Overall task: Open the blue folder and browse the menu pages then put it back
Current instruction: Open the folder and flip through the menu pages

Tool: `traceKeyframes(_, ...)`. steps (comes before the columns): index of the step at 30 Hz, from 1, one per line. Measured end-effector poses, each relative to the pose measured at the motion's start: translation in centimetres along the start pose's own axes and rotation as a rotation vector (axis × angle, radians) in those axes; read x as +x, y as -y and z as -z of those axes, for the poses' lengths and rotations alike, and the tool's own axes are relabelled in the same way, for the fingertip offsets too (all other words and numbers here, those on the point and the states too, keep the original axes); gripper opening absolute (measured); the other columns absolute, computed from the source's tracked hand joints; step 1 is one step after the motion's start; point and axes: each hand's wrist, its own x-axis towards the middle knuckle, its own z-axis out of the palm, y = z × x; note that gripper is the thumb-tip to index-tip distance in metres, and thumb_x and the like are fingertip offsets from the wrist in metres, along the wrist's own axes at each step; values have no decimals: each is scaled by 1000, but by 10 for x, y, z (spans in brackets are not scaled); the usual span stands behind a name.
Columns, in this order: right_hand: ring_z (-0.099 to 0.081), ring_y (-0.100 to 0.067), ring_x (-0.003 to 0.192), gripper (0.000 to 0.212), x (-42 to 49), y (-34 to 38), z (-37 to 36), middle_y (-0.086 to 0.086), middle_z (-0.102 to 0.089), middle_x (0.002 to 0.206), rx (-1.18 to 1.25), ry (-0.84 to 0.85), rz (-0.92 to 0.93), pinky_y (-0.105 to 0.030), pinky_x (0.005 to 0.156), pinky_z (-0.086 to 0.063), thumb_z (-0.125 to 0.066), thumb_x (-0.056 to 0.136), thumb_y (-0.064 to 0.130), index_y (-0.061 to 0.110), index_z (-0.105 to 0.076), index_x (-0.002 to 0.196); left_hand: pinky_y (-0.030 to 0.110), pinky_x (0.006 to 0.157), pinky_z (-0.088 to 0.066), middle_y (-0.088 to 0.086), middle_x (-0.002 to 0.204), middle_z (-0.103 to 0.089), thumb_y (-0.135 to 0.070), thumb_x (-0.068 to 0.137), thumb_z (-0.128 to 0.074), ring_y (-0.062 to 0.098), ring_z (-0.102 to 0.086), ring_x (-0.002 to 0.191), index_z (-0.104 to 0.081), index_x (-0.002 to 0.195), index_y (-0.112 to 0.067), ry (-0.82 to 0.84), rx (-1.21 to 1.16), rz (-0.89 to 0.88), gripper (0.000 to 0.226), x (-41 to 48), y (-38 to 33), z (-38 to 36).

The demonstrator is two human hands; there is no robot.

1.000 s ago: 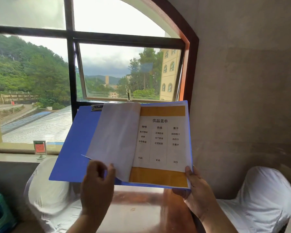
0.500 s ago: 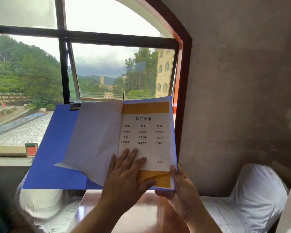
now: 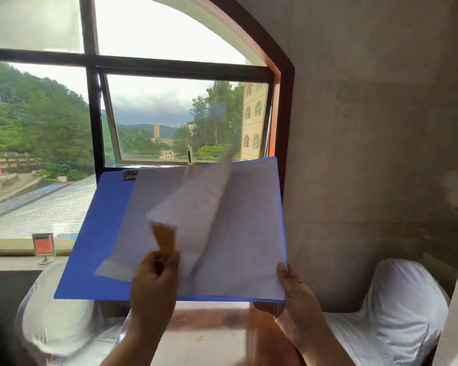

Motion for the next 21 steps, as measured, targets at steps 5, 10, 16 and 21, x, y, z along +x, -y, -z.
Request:
traceKeyframes(5, -77, -38, 83, 41, 3, 6, 10, -21, -78, 111, 12, -34, 29, -43, 50, -63, -64, 96, 35, 13, -67, 131, 38, 58, -60, 22, 80, -68, -25, 101, -65, 36, -66, 70, -64, 102, -3, -22, -357, 347, 22, 9, 21, 13)
traceKeyframes(10, -77, -39, 84, 42, 6, 4, 12, -22, -78, 112, 13, -37, 26, -44, 49, -63, -64, 95, 35, 12, -67, 132, 34, 53, -56, 19, 77, -68, -24, 102, -63, 31, -65, 63, -62, 99, -7, -34, -375, 410, 17, 8, 31, 17)
traceKeyframes(16, -78, -42, 92, 41, 12, -2, 16, -28, -73, 123, 11, -46, -3, -46, 54, -65, -64, 98, 37, 15, -68, 132, 38, 58, -55, 17, 75, -67, -29, 96, -70, 34, -61, 61, -59, 91, -11, -94, -262, 380, 22, 6, 28, 19)
traceKeyframes(21, -77, -45, 96, 53, 12, -3, 15, -27, -73, 125, 23, -21, -36, -47, 56, -65, -79, 89, 46, 18, -68, 132, 41, 62, -45, 3, 64, -60, -25, 88, -77, 27, -58, 64, -51, 70, -20, -148, 186, 93, 32, -3, 20, 22)
